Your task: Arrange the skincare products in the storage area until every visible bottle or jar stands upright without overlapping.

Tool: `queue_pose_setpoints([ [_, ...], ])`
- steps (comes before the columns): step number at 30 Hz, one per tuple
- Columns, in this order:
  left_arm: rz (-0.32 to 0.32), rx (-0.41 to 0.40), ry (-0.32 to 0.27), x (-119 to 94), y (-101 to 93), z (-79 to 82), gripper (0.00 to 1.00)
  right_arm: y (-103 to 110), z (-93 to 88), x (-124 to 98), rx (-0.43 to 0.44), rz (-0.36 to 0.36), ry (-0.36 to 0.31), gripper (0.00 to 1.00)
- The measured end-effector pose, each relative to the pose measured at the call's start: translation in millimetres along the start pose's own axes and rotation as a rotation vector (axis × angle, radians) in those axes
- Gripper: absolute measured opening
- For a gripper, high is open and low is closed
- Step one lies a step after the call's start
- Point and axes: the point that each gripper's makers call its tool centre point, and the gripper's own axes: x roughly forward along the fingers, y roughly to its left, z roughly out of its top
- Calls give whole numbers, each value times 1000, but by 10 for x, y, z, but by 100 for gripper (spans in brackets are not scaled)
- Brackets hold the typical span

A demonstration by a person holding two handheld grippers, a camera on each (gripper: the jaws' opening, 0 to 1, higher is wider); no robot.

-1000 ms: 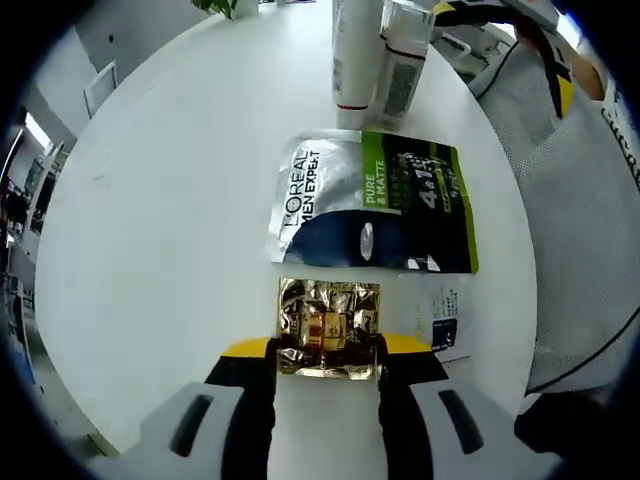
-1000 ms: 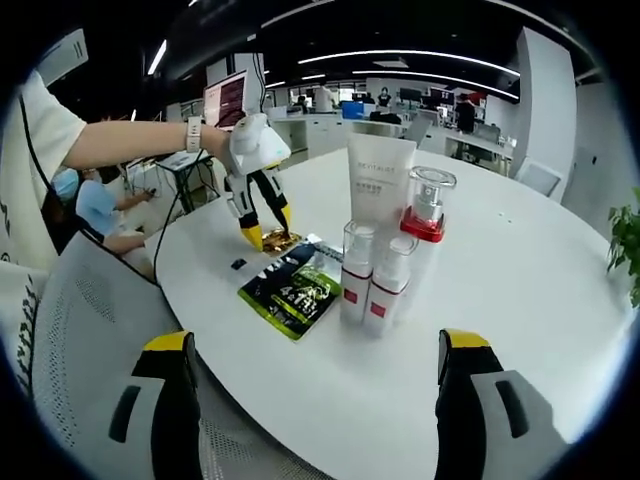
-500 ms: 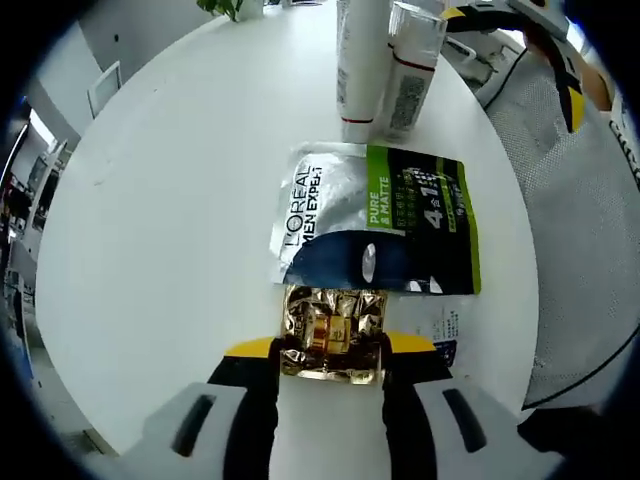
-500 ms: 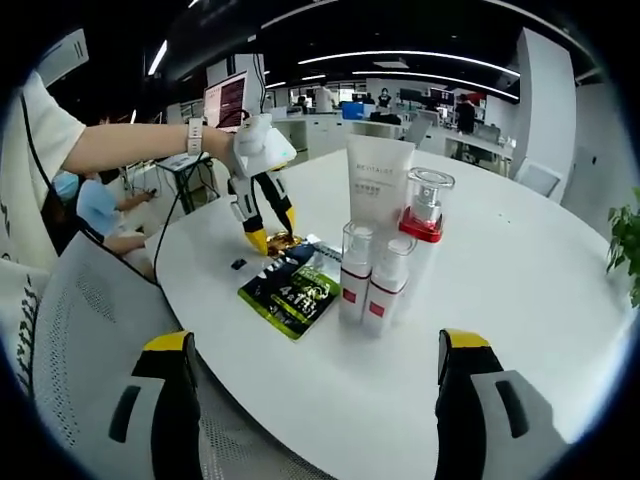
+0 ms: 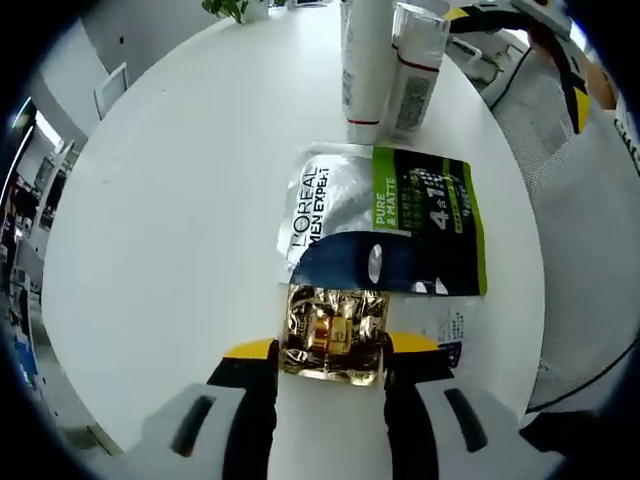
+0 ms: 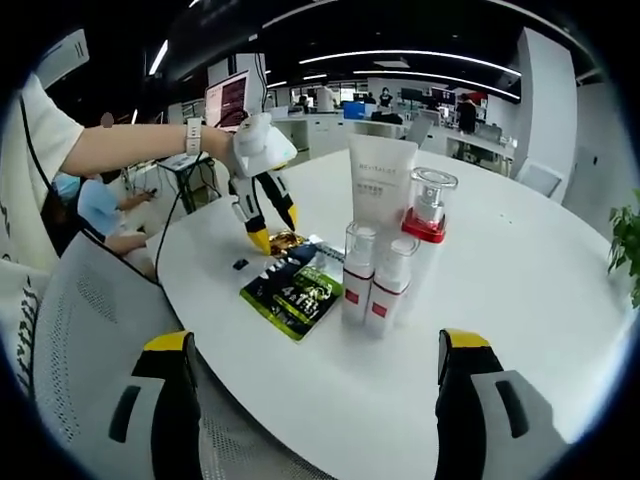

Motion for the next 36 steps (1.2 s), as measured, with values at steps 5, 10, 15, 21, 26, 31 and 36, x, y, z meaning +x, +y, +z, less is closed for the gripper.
queue_pose_setpoints([
  [5,-8,-24,-64,-83,-36,131,41,8,20,5,-6,1,-4,100],
  [10,6,-9,-46,-144,-148,108,45,30,42,3,-12,9,-12,100],
  [15,46,-59,-92,-276,-202,159,48,18,36,-7,-43,3,-7,100],
  [21,85,-104,-147,-419,-400,246,59,9,76,-12,-46,-1,-22,100],
  [26,123,-164,-225,-510,-548,353,65,-5,116,-27,-49,-8,-35,100],
  [31,221,-214,-294,-633,-517,386,75,-42,132,-48,-54,-19,-42,100],
  [36,286,-299,-396,-866,-599,451,81,-122,180,-113,-54,-45,-58,100],
])
